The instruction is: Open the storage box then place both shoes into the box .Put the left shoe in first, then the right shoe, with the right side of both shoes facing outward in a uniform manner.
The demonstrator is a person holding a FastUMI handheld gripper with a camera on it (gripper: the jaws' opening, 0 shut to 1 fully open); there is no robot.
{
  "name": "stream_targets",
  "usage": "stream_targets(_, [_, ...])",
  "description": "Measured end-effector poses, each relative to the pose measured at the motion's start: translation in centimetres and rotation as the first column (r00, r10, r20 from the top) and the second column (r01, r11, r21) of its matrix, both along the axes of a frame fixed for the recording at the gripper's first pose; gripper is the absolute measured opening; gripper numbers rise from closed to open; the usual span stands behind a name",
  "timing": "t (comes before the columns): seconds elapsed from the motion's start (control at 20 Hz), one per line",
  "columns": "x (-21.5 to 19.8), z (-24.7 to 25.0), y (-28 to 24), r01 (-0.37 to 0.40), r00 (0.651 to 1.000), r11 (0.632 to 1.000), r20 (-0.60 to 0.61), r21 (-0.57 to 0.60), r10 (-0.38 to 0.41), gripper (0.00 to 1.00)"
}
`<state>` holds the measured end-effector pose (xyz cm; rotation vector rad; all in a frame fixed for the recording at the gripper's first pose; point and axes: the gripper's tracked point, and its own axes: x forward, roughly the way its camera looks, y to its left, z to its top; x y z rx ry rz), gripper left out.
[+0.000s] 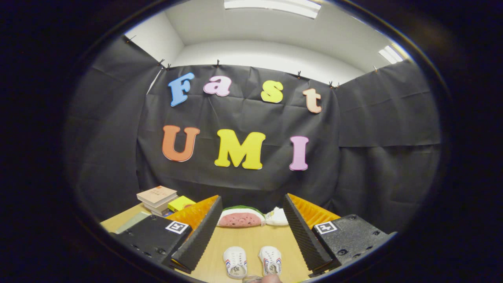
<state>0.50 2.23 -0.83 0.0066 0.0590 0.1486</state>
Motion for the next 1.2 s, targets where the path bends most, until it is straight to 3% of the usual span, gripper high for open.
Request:
stream_targets(0.3, [1.0,-1.6,0.2,-0.053,0.998,0.998,-0.043,0.028,0.054,1.0])
stream_targets(0.5, [1.2,-4.2,2.8,-0.198,0.97,0.977,-0.124,0.083,0.207,1.0])
stream_targets(0.7, [0.7,-8.5,6.4,-0.353,0.894,0.92,-0.229,0.17,0.385,1.0])
stream_targets(0.9, [0.1,-13.4,11.0,-0.461,0.785,0.842,-0.315,0.279,0.534,1.0])
stream_targets(1.2, [-1.1,-20.5,16.2,-0.522,0.607,0.737,-0.42,0.43,0.675,1.0])
